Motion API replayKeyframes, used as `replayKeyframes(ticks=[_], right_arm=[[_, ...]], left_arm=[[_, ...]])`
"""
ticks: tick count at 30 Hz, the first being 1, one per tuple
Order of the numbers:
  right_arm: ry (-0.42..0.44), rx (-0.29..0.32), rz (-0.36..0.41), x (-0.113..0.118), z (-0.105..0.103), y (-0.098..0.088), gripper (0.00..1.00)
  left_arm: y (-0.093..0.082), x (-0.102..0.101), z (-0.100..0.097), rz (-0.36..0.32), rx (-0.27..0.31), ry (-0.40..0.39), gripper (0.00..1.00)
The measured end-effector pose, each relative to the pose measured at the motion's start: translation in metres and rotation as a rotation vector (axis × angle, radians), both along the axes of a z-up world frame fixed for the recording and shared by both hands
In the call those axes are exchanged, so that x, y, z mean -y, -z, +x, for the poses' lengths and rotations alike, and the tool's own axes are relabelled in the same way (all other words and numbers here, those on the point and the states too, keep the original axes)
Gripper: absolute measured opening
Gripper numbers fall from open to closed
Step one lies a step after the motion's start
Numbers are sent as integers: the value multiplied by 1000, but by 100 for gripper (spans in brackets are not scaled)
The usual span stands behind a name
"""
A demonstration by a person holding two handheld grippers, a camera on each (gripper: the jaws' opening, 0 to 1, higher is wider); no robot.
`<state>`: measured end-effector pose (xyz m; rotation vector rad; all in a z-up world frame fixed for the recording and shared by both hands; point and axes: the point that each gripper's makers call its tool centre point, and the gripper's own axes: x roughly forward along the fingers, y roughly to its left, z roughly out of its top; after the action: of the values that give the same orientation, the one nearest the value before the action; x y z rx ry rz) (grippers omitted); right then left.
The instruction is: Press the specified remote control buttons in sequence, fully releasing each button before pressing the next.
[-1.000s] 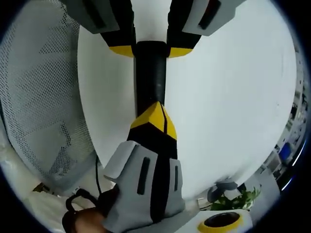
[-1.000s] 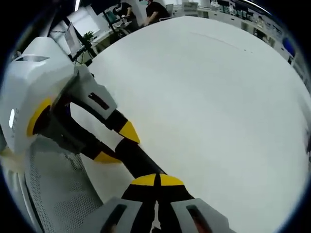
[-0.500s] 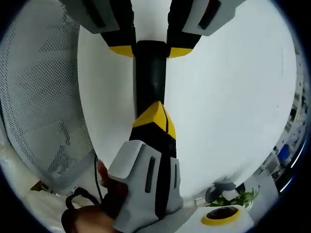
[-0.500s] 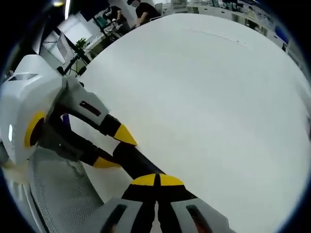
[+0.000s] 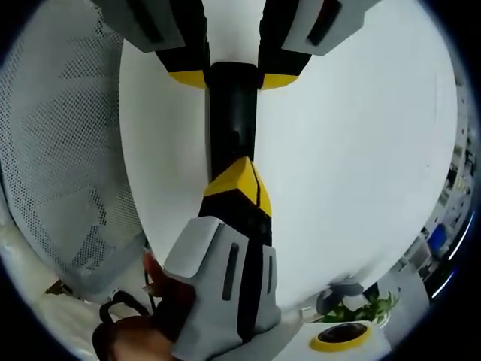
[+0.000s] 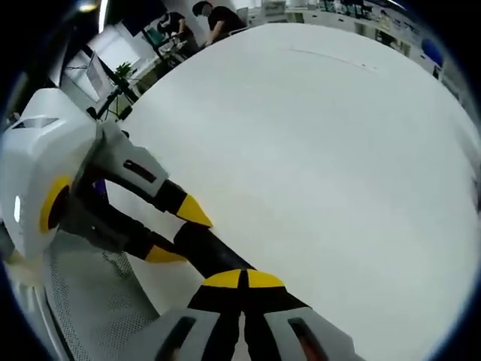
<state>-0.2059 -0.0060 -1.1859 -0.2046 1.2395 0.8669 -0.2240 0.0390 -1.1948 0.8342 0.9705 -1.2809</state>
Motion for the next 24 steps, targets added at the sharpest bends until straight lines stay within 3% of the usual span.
replayKeyframes(ticks=[13, 24], right_arm=[[-17, -7, 30, 4, -10, -9, 0], [-67, 18, -1, 2, -11, -2, 0]], left_arm=[[0, 0, 0, -2, -5, 5, 22], [0, 0, 0, -11, -2, 5, 22]])
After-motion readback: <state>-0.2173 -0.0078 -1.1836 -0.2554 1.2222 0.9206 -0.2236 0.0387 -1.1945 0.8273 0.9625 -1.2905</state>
